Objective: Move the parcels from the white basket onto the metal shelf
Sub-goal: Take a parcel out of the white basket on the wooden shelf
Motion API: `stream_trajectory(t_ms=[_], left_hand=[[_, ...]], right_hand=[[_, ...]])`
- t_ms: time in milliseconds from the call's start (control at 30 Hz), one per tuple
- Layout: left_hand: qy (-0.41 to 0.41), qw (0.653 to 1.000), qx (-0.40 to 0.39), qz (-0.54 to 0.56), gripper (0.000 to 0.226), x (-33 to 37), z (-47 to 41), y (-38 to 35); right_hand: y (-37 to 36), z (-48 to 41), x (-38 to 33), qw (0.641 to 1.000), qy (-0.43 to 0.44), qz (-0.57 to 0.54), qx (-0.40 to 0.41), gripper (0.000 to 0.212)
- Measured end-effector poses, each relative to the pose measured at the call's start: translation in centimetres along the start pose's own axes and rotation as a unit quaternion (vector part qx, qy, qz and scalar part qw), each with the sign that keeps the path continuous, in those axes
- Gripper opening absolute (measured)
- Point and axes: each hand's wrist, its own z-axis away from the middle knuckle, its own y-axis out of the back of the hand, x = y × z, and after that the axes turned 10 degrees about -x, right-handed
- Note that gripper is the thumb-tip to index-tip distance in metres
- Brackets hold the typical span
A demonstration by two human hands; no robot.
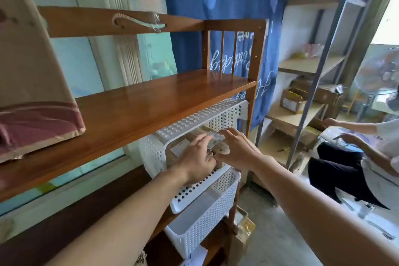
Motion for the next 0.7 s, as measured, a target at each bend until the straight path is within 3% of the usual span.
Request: stream_trajectory(t_ms=[167, 267, 400, 567, 700], left_hand=[[0.090, 0.993, -0.078, -0.024, 0.071, -2.4, -5.6, -1.8], [0.124, 0.983, -0.125, -0.058, 0.072, -3.5, -7.1, -2.8], [0.143, 0.979, -0.129, -0.060, 0.064, -3.6, -7.7, -3.5], [0.121, 0.992, -0.035, 0.017, 0.042, -2.7, -7.1, -2.4], [0.123, 0.984, 0.065, 0.108, 0.061, -0.9, -5.3, -0.7]], right_hand=[[-1.8, -5.2, 3.4, 0.991, -0.096, 0.021, -0.086, 0.093], [-3.1, -6.9, 4.4, 0.988, -0.125, 0.044, -0.076, 0.091], [-3.8, -7.8, 4.6, 0.987, -0.152, 0.013, -0.051, 0.079], [-1.5, -5.3, 4.1, 0.993, -0.117, -0.017, 0.025, 0.072], [1.9, -0.3, 3.6, 0.994, -0.078, -0.004, 0.080, 0.067]])
